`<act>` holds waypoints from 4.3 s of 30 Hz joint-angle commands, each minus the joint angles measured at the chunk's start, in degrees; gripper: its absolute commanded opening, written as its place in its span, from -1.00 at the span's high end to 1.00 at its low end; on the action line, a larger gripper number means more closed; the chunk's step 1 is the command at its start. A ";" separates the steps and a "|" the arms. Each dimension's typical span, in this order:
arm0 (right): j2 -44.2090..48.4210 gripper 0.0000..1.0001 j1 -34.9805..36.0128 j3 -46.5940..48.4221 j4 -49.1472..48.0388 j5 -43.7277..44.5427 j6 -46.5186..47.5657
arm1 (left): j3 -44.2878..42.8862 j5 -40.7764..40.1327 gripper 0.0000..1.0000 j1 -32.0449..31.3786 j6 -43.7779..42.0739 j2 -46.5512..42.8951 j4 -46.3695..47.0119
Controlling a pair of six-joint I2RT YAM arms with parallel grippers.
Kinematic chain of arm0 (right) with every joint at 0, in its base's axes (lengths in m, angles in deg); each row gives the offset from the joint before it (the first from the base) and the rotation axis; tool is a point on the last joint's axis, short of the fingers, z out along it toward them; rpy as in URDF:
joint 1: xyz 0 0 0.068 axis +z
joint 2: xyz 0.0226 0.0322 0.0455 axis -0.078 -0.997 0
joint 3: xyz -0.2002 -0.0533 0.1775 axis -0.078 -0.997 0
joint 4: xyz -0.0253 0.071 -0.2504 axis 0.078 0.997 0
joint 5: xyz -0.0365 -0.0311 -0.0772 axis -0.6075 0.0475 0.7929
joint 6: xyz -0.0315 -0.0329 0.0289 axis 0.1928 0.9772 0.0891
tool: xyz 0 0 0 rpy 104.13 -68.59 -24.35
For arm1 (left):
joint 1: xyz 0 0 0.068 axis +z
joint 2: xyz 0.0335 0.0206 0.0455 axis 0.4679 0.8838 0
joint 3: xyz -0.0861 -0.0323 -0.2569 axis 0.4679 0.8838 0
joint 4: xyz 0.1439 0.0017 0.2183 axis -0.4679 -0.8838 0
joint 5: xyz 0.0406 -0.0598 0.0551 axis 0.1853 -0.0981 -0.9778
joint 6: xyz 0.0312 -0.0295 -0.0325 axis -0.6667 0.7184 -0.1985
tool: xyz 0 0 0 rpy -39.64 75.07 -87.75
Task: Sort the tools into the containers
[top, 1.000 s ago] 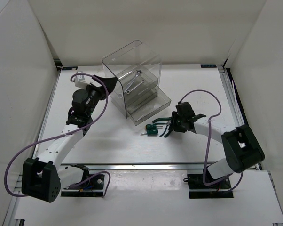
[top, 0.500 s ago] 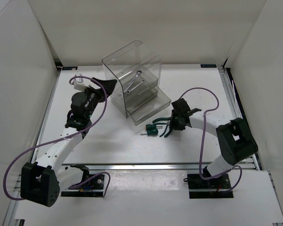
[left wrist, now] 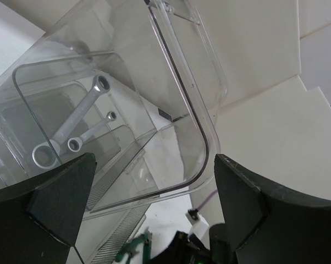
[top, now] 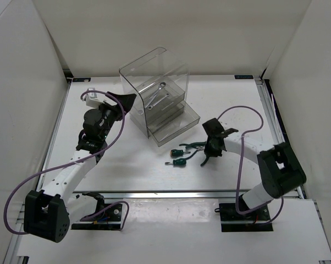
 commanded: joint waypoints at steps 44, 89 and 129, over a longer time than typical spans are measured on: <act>-25.46 1.00 11.23 66.06 34.89 8.13 11.88 | 3.31 -1.19 -0.98 -0.07 4.54 -0.98 3.02; -15.27 0.09 8.42 49.30 17.07 -4.07 11.36 | 3.31 -1.19 -0.98 -0.07 6.92 0.08 2.85; -24.05 0.72 5.61 49.01 6.15 -14.88 4.85 | 2.17 -1.54 -0.98 -0.07 6.57 0.87 1.62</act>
